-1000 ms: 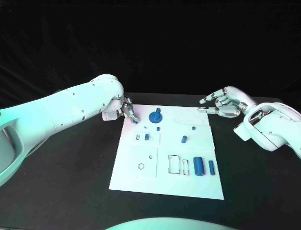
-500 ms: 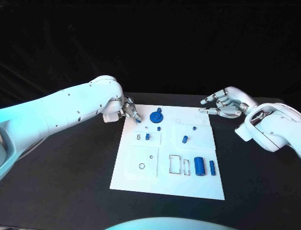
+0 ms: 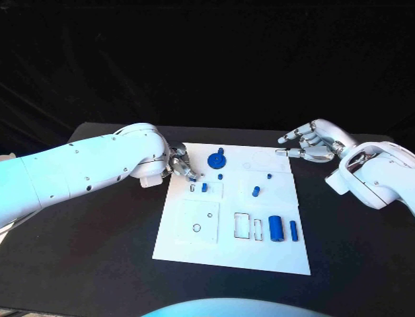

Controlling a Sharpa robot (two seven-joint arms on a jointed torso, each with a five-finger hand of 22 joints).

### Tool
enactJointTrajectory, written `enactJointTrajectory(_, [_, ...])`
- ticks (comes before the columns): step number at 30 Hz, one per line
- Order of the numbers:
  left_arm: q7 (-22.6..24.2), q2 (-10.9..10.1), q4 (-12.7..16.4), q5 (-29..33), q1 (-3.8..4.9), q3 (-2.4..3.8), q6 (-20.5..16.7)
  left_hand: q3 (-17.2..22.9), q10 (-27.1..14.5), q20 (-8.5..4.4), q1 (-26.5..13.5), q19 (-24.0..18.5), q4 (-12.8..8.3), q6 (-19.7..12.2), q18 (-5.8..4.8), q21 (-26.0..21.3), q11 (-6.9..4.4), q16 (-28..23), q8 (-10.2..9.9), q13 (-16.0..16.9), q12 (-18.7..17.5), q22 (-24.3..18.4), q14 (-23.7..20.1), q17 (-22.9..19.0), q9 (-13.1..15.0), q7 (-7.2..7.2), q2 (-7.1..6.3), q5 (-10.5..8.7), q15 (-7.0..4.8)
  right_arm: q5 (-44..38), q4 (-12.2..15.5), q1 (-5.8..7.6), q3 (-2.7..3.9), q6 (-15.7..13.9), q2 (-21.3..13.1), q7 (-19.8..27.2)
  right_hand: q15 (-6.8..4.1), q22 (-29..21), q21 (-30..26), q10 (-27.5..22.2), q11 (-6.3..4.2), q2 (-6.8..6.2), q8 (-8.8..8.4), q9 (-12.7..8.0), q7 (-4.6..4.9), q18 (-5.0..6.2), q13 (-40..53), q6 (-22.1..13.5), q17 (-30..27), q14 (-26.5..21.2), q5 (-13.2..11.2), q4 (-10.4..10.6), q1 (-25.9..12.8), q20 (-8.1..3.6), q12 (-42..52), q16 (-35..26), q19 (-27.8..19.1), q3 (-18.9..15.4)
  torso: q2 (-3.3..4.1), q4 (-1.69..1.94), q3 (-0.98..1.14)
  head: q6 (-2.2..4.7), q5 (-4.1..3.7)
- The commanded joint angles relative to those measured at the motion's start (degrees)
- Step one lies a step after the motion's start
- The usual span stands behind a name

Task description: Assemble the parts on the task board

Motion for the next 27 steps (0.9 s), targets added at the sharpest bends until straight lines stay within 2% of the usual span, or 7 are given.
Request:
enactJointTrajectory(1, [0.15, -0.8, 2.06, -2.64, -0.5, -0.02, -3.77, 8.21, 0.4, -0.06, -0.58, 3.46, -8.0, 0.18, 0.08, 0.21, 0.08, 0.17, 0.36, 0.06, 0.32, 8.13, 6.03, 15.1, 0.05, -0.36, 0.2, 0.3, -0.09, -0.18, -0.02, -0.07, -0.02, 0.76, 0.05, 0.07, 0.17, 10.99, -0.16, -0.2, -0.06, 0.47, 0.11, 0.05, -0.07, 0.22, 3.32, -0.04, 6.68, 4.2, 0.19, -0.02, 0.33, -0.18, -0.06, -0.33, 3.49, -0.29, 0.0, -0.03, -0.09, 0.04, 0.19])
enactJointTrajectory(6, [-0.21, -1.95, 4.19, -3.51, -1.14, -0.06, -3.76, 8.36, 0.46, -0.08, -0.68, 3.47, -8.09, 0.21, 0.08, 0.21, 0.06, 0.17, 0.4, 0.12, 0.38, 8.14, 6.03, 15.1, 0.09, -0.38, 0.17, 0.3, -0.11, -0.41, -0.04, -0.14, -0.05, 0.82, 0.09, 0.05, 0.17, 10.99, -0.16, -0.2, -0.06, 0.47, 0.11, 0.05, -0.07, 0.22, 3.32, -0.04, 6.68, 4.2, 0.19, -0.02, 0.33, -0.18, -0.06, -0.33, 3.49, -0.29, 0.04, -0.13, -0.09, 0.0, 0.3])
enactJointTrajectory(11, [-0.56, -2.58, 5.17, -4.07, -1.42, -0.06, -3.29, 8.47, 0.5, -0.09, -0.74, 3.49, -8.16, 0.24, 0.07, 0.24, 0.04, 0.17, 0.42, 0.15, 0.41, 8.18, 6.03, 15.1, 0.11, -0.4, 0.14, 0.3, -0.12, -0.5, -0.12, -0.19, -0.07, 1.02, 0.08, -0.1, 0.17, 10.99, -0.16, -0.2, -0.06, 0.47, 0.11, 0.05, -0.07, 0.22, 3.32, -0.04, 6.68, 4.2, 0.19, -0.02, 0.33, -0.18, -0.06, -0.33, 3.49, -0.29, 0.09, -0.05, -0.09, -0.18, 0.31])
enactJointTrajectory(27, [-1.21, -3.22, 5.38, -4.29, -1.6, -0.06, 0.71, 9.03, 0.91, -0.14, -1.14, 3.55, -8.87, 0.51, 0.02, 0.37, -0.05, 0.17, 0.59, 0.72, 0.94, 8.36, 6.03, 15.1, 0.25, -0.52, -0.55, 0.22, -0.14, -0.54, -0.25, -0.28, -0.09, 1.26, 0.08, -0.15, 0.17, 10.96, -0.18, -0.24, -0.06, 0.47, 0.12, 0.05, -0.07, 0.22, 3.24, -0.02, 6.64, 4.19, 0.2, -0.01, 0.33, -0.18, -0.18, -0.36, 3.47, -0.33, 0.09, -0.13, -0.02, -0.42, 0.4])
